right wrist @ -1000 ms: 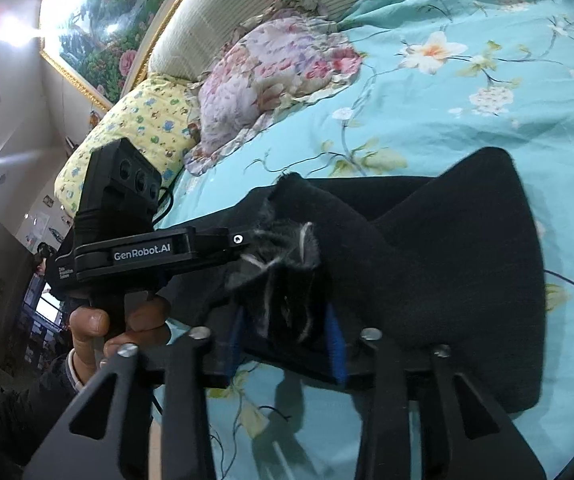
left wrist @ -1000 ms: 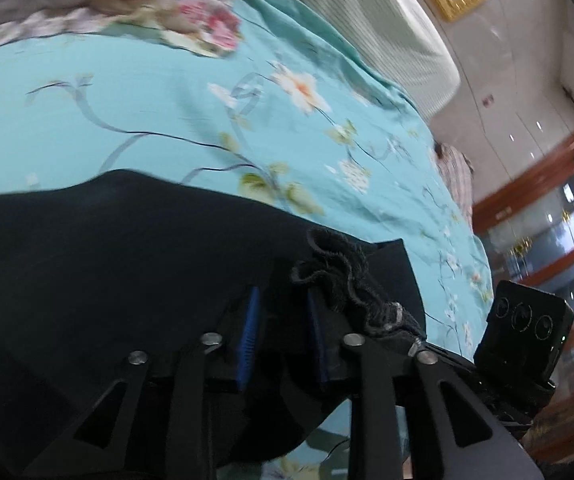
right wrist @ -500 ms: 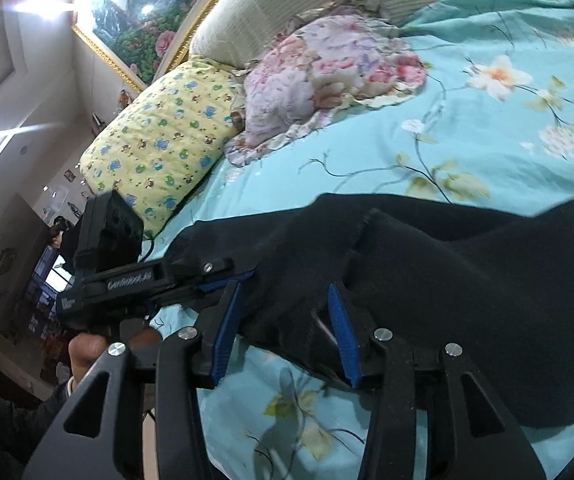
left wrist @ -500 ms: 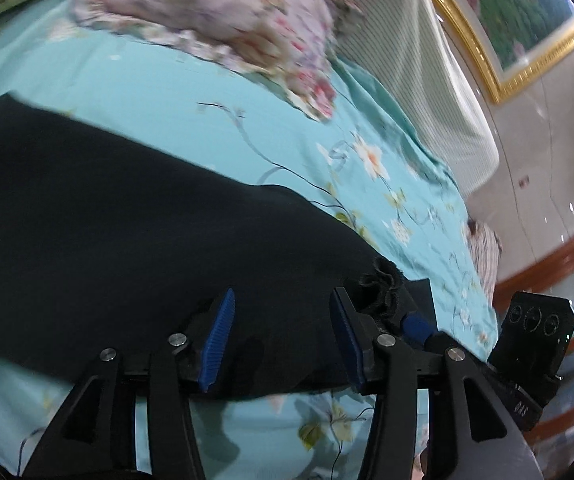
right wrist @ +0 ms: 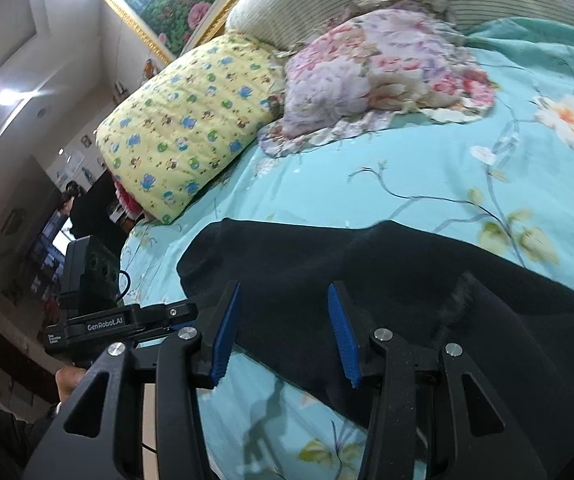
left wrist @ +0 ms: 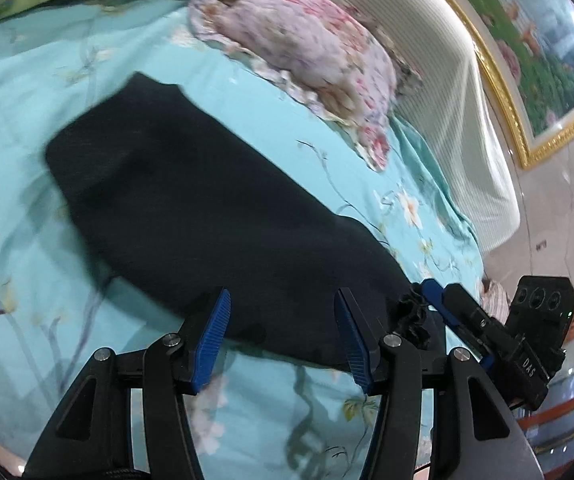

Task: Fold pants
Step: 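Grasp the folded end of the black pants with the left tool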

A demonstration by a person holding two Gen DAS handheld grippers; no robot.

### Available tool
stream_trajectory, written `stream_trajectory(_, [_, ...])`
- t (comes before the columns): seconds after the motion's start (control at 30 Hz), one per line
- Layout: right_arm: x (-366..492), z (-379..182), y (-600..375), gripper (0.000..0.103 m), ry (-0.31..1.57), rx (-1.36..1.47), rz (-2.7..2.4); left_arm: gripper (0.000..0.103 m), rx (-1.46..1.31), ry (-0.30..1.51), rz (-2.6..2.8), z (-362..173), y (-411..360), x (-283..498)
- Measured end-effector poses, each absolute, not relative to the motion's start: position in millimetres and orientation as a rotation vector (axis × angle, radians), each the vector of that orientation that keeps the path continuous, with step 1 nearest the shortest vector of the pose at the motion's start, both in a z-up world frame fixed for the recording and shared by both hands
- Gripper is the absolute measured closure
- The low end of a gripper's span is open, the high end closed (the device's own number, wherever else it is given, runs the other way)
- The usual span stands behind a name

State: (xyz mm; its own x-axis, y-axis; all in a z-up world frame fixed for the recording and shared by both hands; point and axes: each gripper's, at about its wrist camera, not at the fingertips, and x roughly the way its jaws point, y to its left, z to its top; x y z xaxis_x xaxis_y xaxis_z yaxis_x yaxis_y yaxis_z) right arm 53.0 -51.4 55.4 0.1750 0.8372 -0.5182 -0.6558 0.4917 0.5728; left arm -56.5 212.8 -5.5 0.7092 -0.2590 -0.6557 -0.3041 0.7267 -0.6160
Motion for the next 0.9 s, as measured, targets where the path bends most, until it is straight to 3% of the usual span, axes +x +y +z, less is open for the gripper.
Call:
stream_trajectory(0.17, [55.7,61.2,-25.7,0.051,0.899,0.192,1.121,0.045,-0.799,0.783,0.108,-6.9,232.1,-77.0])
stream_trajectory(0.9, [89.8,67.7,73.1,0.05,0.936,0.027,1.247,0.039,-0.95,0.777,0.257,-30.9,286.6,-88.7])
